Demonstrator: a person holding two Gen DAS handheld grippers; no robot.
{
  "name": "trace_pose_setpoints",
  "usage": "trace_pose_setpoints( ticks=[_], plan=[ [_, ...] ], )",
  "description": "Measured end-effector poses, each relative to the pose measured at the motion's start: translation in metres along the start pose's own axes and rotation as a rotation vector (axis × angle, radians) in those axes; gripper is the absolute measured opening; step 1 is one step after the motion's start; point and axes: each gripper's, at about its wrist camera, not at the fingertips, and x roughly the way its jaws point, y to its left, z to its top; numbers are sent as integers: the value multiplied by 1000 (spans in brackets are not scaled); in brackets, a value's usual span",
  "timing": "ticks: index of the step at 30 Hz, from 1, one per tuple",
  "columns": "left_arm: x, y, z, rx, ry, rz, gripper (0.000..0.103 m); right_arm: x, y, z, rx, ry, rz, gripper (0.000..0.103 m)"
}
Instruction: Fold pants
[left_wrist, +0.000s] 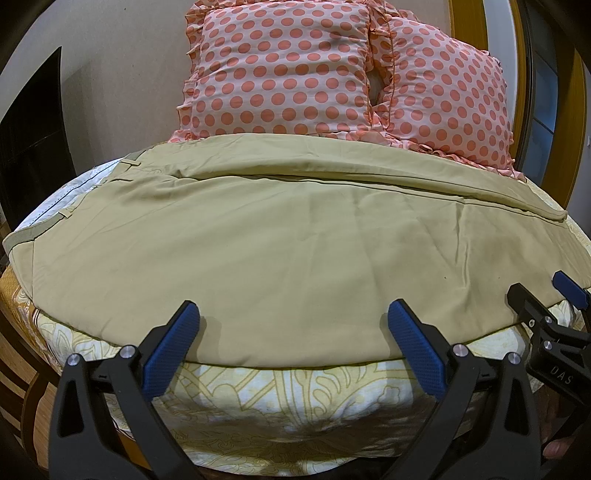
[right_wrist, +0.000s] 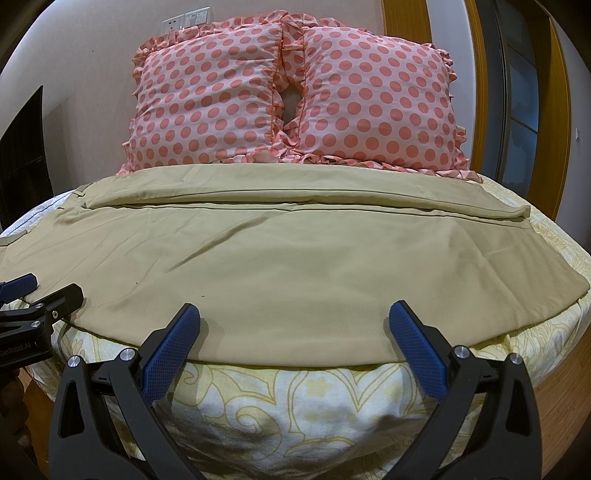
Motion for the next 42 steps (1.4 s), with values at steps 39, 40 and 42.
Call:
trace_pose_setpoints(
  ticks=[39,40,42],
  plan=[
    [-3,20,58,-60,-36,-39,101,89,-156,173,367,107,-178,102],
    [-2,20,65,-57,-48,-34,101,105,-168,179,400,135,-214,102],
    [2,18,76,-42,-62,-25,101,148,-204,193,504,213,-312,98]
  ],
)
